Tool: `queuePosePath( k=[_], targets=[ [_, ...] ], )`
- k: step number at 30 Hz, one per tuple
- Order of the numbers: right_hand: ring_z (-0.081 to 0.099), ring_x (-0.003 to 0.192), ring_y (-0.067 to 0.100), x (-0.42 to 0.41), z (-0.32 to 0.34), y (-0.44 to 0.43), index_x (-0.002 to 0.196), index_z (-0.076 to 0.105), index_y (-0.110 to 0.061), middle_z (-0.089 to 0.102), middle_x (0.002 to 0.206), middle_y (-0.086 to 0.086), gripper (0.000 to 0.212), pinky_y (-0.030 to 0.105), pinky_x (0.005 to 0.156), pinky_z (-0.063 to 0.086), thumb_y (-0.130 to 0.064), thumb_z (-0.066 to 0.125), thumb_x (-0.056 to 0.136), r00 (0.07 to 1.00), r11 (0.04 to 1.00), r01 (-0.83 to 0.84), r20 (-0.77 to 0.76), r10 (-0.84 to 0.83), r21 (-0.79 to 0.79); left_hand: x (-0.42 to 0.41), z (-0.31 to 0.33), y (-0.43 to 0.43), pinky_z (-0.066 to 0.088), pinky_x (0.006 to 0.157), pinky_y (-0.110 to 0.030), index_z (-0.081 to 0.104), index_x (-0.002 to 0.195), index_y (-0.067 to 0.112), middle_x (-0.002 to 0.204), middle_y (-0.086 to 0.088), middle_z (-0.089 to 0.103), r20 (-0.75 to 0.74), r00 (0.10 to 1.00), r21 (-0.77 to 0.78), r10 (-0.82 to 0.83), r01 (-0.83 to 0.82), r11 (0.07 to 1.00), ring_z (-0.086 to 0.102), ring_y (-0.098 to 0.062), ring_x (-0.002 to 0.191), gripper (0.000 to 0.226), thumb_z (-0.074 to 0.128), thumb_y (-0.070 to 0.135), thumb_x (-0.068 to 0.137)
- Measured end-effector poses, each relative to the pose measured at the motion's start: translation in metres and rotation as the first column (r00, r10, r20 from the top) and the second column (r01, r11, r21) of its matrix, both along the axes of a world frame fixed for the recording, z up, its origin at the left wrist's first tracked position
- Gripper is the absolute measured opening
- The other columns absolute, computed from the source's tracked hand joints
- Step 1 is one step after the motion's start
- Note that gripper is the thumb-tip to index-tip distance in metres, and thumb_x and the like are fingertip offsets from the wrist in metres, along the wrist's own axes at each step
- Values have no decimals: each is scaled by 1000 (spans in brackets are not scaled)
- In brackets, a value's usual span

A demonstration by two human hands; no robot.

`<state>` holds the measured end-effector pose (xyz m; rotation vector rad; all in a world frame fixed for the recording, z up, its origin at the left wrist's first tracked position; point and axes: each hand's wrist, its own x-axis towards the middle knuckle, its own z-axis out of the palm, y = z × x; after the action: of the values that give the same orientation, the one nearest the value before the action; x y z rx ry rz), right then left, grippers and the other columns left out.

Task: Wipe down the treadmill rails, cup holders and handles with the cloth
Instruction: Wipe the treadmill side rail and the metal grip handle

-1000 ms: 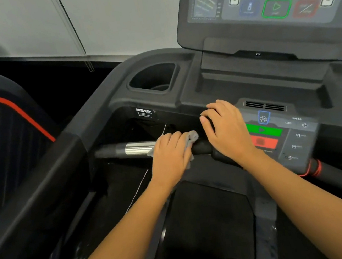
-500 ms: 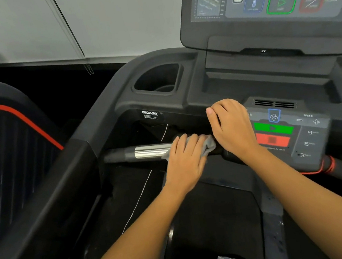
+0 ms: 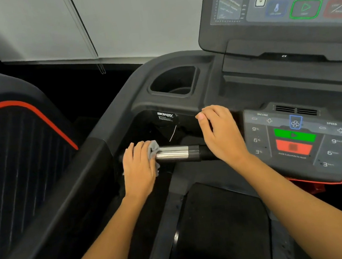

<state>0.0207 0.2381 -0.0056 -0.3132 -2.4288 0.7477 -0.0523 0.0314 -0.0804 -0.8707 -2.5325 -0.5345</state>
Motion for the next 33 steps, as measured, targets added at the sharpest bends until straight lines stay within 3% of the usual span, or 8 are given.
queuePosePath(
  k=[6, 12, 18, 21, 24, 28, 31, 33],
  targets=[
    [46, 107, 9, -10, -7, -19, 103, 65, -8, 60, 107, 2, 26, 15, 92, 29, -24, 44, 98, 994, 995, -103, 43, 103, -12, -16, 1, -23, 38, 78, -41, 51, 116, 14, 116, -6, 57, 36, 992, -131, 117, -112, 985, 50, -27, 99, 36, 32, 33, 92],
    [41, 99, 2, -12, -13, -16, 101, 64, -11, 57, 104, -3, 28, 13, 85, 28, -26, 41, 99, 988, 991, -90, 114, 102, -101, 18, 6, 26, 28, 96, -47, 53, 121, 18, 125, -1, 54, 298, 941, 101, 162, -199, 975, 40, -28, 121, 47, 23, 40, 91],
    [49, 101, 8, -10, -13, -13, 104, 63, -12, 57, 103, -5, 29, 18, 85, 33, -28, 39, 99, 986, 972, -41, 146, 77, -230, 30, 5, 45, 29, 92, -39, 52, 123, 23, 124, 4, 56, 203, 979, 3, 9, -10, 1000, 43, -24, 118, 40, 29, 38, 93],
    [50, 100, 8, -7, -11, -9, 105, 63, -13, 56, 102, -6, 26, 18, 87, 34, -26, 41, 98, 986, 962, -23, 155, 68, -271, 11, 3, 23, 30, 87, -39, 53, 116, 24, 120, 5, 55, 207, 974, -4, 88, -89, 996, 44, -23, 114, 38, 29, 40, 92],
    [49, 97, 4, -1, -12, -7, 101, 63, -15, 56, 100, -9, 19, 6, 80, 33, -21, 46, 97, 986, 958, -31, 150, 77, -287, -1, 7, 15, 33, 86, -41, 58, 111, 17, 114, 0, 59, 253, 954, 20, 161, -172, 985, 46, -25, 109, 46, 26, 42, 91],
    [49, 89, -5, 4, -11, -10, 101, 64, -18, 57, 100, -10, 15, -1, 75, 33, -17, 50, 94, 985, 956, -55, 139, 99, -288, -2, 25, 24, 37, 83, -38, 54, 84, 12, 86, -2, 58, 423, 888, 201, 179, -285, 937, 50, -21, 96, 29, 37, 32, 97],
    [51, 92, -10, 6, -4, -18, 103, 63, -20, 58, 101, -13, 15, -1, 77, 35, -18, 53, 93, 979, 918, -93, 135, 156, -385, 5, 49, 34, 43, 67, -21, 47, 73, 17, 73, 1, 51, 561, 828, 444, 6, -306, 842, 51, -10, 70, 29, 37, 28, 98],
    [54, 96, -10, 7, 5, -24, 106, 61, -23, 60, 104, -13, 16, 3, 80, 39, -22, 56, 92, 967, 835, -127, 119, 223, -535, 14, 59, 41, 42, 65, -11, 51, 78, 13, 79, -3, 55, 656, 747, 529, -112, -349, 774, 53, -9, 71, 30, 37, 30, 98]
  ],
)
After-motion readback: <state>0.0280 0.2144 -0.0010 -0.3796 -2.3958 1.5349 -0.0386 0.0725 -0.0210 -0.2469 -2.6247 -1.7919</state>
